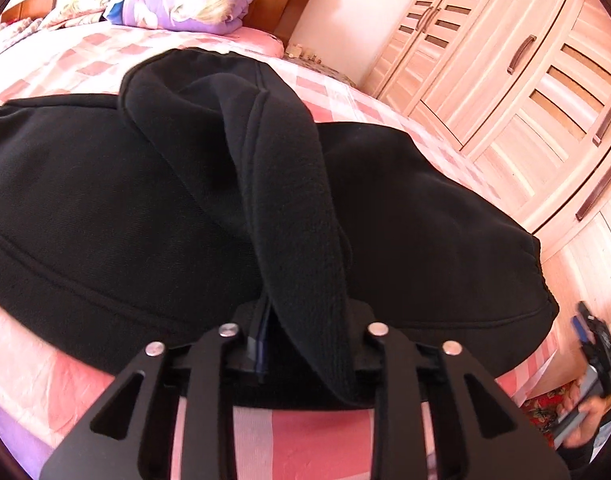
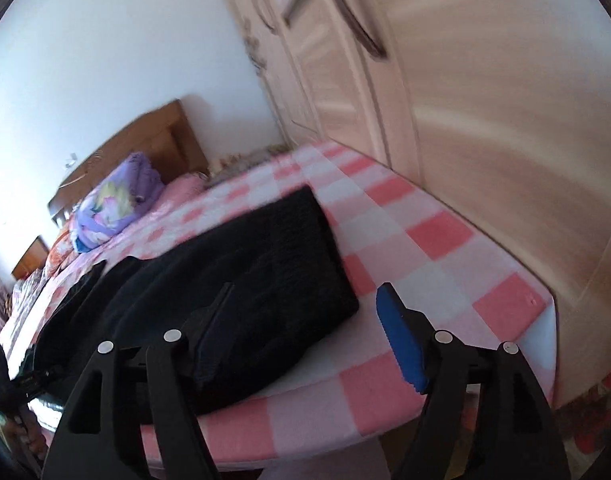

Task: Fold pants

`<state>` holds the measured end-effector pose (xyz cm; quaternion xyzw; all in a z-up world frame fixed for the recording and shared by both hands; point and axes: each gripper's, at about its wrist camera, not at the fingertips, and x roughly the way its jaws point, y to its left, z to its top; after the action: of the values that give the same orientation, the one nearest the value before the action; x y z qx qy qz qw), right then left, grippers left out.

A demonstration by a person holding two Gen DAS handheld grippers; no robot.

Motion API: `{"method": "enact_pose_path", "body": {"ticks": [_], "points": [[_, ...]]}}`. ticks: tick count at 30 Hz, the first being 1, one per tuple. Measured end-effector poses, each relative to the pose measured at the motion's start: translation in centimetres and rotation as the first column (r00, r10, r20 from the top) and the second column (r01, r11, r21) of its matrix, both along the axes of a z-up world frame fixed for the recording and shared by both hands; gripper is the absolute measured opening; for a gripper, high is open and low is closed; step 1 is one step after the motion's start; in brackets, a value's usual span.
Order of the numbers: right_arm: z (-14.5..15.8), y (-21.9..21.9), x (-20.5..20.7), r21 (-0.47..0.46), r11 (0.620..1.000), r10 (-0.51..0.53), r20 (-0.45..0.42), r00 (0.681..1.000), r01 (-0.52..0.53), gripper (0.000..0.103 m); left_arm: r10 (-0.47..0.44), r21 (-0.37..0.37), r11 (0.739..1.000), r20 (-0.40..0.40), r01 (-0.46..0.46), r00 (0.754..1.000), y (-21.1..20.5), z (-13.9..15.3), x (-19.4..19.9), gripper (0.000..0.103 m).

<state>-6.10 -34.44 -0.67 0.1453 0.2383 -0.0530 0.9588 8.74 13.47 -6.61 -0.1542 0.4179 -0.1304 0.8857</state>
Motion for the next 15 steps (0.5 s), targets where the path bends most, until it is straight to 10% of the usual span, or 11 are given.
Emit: {"method": "enact_pose_path", "body": {"ticks": [5,11,15], "points": [[-1.5,10.9,3.0,-0.127,0.892,0.422,-0.115,0.899,-0.435,0.071,-0.010,0.053,0.999,0.022,0.009,1.000,-0.6,-0.1,-0.2,0.035],[-5.0,15.2,6.1,-0.217,0.829,0.450,-0.291,0.844,-0.516,0.075,-0.004,0.186,0.983,0.032,-0.002,0.999,-1.2,1.3,-0.9,0.079],[-3.5,13.1,6.4,-0.119,0.852,0.467,-0.266,0.843,-0.510,0.074,0.038,0.137,0.989,0.106,-0.052,0.994,1.6,5.4,-0.4,0.085]]}}
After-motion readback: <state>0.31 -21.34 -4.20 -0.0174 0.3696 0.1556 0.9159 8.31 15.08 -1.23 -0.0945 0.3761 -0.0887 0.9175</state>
